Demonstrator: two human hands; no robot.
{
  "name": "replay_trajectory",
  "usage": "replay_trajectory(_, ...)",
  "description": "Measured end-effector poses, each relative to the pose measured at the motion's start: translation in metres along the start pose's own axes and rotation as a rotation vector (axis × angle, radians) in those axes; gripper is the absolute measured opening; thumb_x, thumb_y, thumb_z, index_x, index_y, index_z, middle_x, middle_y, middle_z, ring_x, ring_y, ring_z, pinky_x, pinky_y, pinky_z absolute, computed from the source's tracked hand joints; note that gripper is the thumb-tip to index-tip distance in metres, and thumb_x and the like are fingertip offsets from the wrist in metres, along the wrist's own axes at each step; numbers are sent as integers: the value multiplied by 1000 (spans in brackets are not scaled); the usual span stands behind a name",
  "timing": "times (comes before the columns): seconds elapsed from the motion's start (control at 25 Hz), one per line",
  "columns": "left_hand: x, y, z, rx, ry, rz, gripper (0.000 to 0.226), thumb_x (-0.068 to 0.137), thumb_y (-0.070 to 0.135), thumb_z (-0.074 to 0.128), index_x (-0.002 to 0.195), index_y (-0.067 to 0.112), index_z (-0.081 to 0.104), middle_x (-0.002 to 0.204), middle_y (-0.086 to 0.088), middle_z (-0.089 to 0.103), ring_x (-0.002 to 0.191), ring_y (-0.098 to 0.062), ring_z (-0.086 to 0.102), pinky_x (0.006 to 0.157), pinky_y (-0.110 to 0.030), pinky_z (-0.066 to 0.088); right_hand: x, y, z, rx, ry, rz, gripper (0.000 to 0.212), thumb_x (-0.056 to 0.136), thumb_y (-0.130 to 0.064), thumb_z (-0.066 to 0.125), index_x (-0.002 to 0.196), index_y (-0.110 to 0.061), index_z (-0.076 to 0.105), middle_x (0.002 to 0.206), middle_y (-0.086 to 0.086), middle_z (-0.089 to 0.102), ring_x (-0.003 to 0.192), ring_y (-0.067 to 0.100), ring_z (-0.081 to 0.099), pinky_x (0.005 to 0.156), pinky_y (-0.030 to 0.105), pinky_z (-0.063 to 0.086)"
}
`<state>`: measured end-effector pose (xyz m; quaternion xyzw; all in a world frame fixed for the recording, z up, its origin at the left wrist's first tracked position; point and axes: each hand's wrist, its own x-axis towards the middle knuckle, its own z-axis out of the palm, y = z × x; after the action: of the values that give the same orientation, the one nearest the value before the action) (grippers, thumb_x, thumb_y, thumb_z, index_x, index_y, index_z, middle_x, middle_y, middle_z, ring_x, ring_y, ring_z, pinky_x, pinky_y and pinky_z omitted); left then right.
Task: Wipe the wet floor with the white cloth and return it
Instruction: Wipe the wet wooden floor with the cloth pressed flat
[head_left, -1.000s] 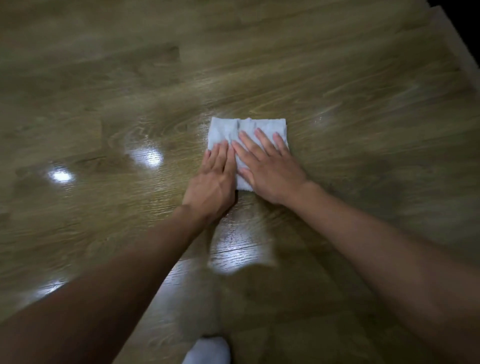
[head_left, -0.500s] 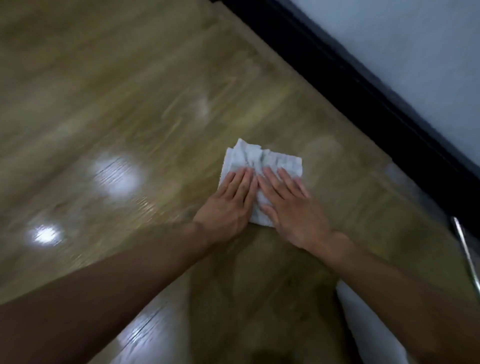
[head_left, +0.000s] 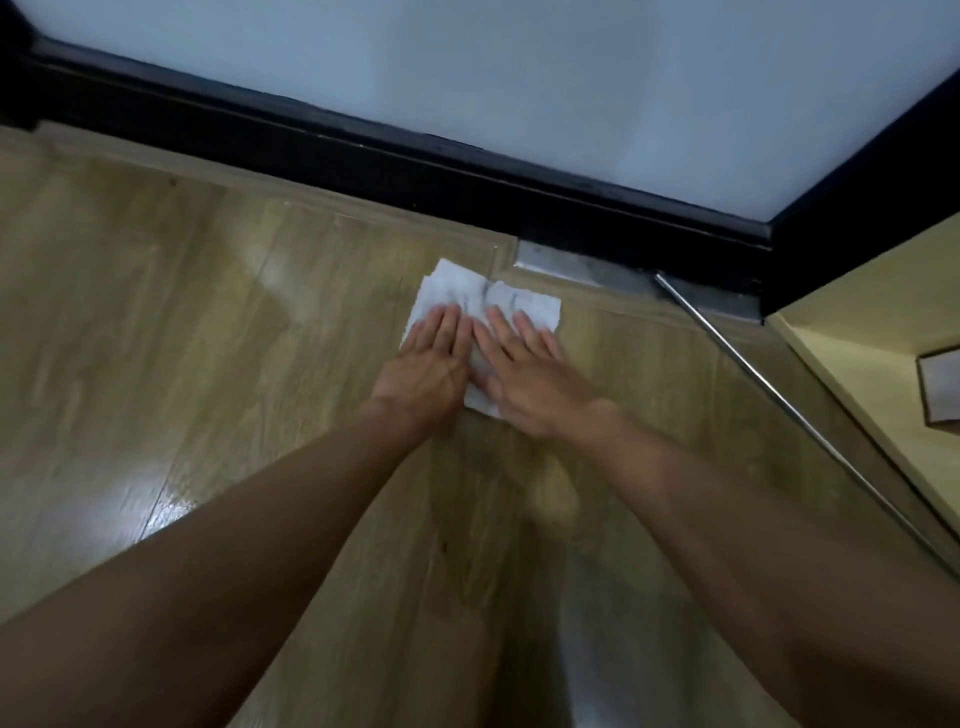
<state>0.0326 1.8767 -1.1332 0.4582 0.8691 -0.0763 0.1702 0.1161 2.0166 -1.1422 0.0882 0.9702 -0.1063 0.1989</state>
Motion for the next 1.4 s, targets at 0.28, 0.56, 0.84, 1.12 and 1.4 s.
replay_trajectory(0.28, 31, 0, 5, -261, 122, 12, 61, 99, 33, 22, 153, 7, 12, 160, -17, 7, 149, -32, 1, 121, -45, 2, 4, 7, 9, 102, 209, 35, 57, 103, -39, 19, 155, -22, 5, 163, -5, -3, 149, 17, -8, 121, 39, -2)
replay_trajectory(0.56, 26, 65, 17, -94, 171, 217, 57, 101, 28, 24, 151, 1, 16, 158, -22, 12, 147, -38, 8, 119, -49, 5, -66, 44, 28, 54, 217, 223, 53, 103, -37, 22, 154, -24, 14, 162, -5, 10, 150, 18, 5, 121, 38, 6)
replay_trajectory(0.84, 63, 98, -3, 34, 116, 232, 63, 101, 33, 28, 153, 12, -1, 160, -18, -4, 148, -35, -3, 118, -49, 0, -71, 78, 26, 73, 250, 317, 55, 104, -36, 26, 154, -21, 11, 162, -5, 8, 149, 16, 4, 120, 36, 8)
replay_trajectory(1.12, 58, 207, 18, 48, 120, 670, 65, 98, 40, 21, 154, 18, -4, 161, -11, -8, 148, -29, -10, 114, -40, -16, -191, 116, 65, 144, 193, 623, 56, 103, -36, 27, 154, -15, 17, 162, 1, 12, 149, 21, 6, 121, 35, 6)
replay_trajectory(1.4, 72, 233, -1, 127, 59, 599, 74, 97, 46, 34, 153, 20, -6, 160, -16, -10, 147, -36, -9, 118, -48, -4, -188, 149, 66, 158, 242, 588, 56, 104, -38, 21, 154, -14, 11, 162, 2, 8, 149, 19, 5, 120, 38, 9)
